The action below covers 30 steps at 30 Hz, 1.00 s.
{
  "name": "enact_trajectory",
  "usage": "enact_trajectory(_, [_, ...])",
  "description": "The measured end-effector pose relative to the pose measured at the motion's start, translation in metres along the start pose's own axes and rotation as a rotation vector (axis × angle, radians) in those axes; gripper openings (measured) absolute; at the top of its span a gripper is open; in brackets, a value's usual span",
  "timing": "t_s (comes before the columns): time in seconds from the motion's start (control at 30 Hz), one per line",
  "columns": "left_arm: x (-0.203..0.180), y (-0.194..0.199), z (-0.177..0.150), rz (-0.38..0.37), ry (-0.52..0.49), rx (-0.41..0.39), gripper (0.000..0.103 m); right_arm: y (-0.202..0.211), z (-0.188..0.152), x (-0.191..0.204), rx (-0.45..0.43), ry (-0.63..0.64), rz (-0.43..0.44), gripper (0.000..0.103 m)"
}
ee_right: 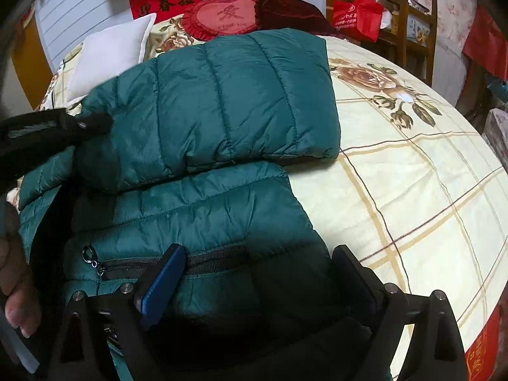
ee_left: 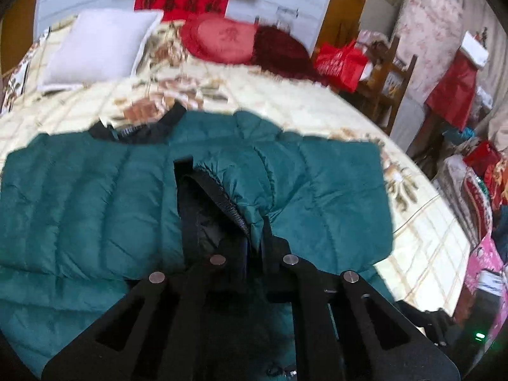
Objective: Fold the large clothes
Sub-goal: 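Grasp the folded coat edge with the left gripper and lift it toward the collar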
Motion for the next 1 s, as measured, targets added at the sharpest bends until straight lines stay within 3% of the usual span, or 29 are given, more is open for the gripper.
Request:
enact_trajectory(0.3, [0.028, 0.095, 0.016, -0.071, 0.021, -0.144, 0.005, -0.002, 0.0, 0.001, -0.01, 0.006, -0.021, 0.094])
enact_trajectory(0.4, [0.045, 0.123, 0.019, -0.055, 0.028, -0.189, 0.005, -0.002, -0.001, 0.002, -0.013, 0.008, -0.028, 0.094])
enact_trajectory(0.5, [0.076, 0.145, 0.018, 0.009, 0.031, -0.222, 0.005, -0.002, -0.001, 0.003, -0.015, 0.009, -0.034, 0.094])
enact_trajectory(0.63, [0.126, 0.152, 0.013, 0.088, 0.088, -0.219, 0.005, 0.0, -0.003, 0.006, -0.019, 0.012, -0.045, 0.094])
enact_trajectory(0.77, [0.177, 0.149, -0.002, 0.111, 0.18, -0.202, 0.005, -0.001, -0.002, 0.005, -0.021, 0.015, -0.053, 0.095])
enact_trajectory(0.9, [0.201, 0.137, -0.022, 0.141, 0.203, -0.167, 0.005, -0.002, -0.001, 0.004, -0.022, 0.017, -0.06, 0.095])
enact_trajectory(1.0, [0.216, 0.114, -0.04, 0.154, 0.238, -0.096, 0.006, -0.002, -0.001, 0.005, -0.023, 0.019, -0.066, 0.095])
Point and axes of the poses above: each gripper's, at about its wrist camera, not at the fingertips, and y roughly against the way its jaws point, x to its left, z to its top, the point moved 1 cm from there along -y, roughly the way its jaws point, and after that the axes turned 9 degrees about x, right-handed, at the moved point
